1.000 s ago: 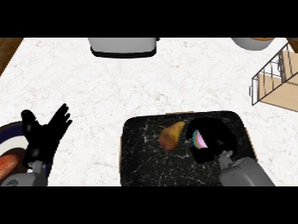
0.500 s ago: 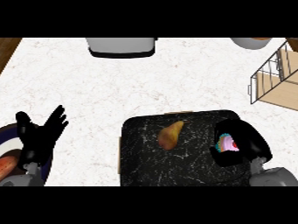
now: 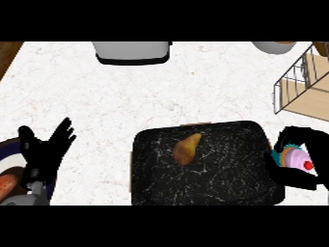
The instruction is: Pick the cupcake from the tray and place it in the tiered shelf
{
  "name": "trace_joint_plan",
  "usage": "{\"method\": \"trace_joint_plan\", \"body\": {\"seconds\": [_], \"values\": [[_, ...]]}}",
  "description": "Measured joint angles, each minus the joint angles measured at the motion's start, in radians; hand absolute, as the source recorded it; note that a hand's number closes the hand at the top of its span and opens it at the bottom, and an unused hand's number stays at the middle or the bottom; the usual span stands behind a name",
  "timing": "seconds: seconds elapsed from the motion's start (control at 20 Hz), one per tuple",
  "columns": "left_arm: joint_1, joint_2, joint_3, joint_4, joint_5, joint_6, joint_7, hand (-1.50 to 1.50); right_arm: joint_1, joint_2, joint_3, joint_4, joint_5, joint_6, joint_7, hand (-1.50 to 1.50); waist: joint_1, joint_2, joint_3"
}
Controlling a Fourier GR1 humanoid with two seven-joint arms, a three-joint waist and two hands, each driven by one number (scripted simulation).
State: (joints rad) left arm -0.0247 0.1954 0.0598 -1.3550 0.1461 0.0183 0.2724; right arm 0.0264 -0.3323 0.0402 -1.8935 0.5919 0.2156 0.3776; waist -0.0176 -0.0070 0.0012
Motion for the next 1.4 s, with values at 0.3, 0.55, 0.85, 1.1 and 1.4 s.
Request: {"method": "trace_joint_plan", "body": {"seconds": [0.3, 0.55, 0.85, 1.1, 1.4], "values": [[0.014, 0.007, 0.006, -0.022, 0.003, -0.002, 0.019, 0.0, -0.032, -0.047, -0.152, -0.295, -0.058, 0.043, 0.183, 1.5, -0.001, -0.001, -0.002], [-0.004, 0.005, 0.01, 0.0, 0.003, -0.013, 0.008, 0.0, -0.151, -0.137, -0.332, -0.416, -0.204, 0.148, 0.377, 1.5, 0.005, 0.001, -0.002], [-0.01, 0.001, 0.009, -0.001, -0.002, -0.018, 0.011, 0.0, -0.347, -0.303, -0.525, -0.332, -0.395, 0.224, 0.515, 1.5, 0.015, 0.003, -0.002], [-0.003, -0.011, 0.001, -0.012, -0.013, -0.015, 0.001, 0.0, -0.49, -0.431, -0.589, -0.138, -0.444, 0.226, 0.515, 1.5, 0.024, 0.005, -0.001], [-0.021, -0.004, 0.011, -0.009, -0.009, -0.026, 0.025, 0.0, -0.602, -0.551, -0.596, 0.11, -0.432, 0.226, 0.424, 1.5, 0.027, 0.008, -0.002]]}}
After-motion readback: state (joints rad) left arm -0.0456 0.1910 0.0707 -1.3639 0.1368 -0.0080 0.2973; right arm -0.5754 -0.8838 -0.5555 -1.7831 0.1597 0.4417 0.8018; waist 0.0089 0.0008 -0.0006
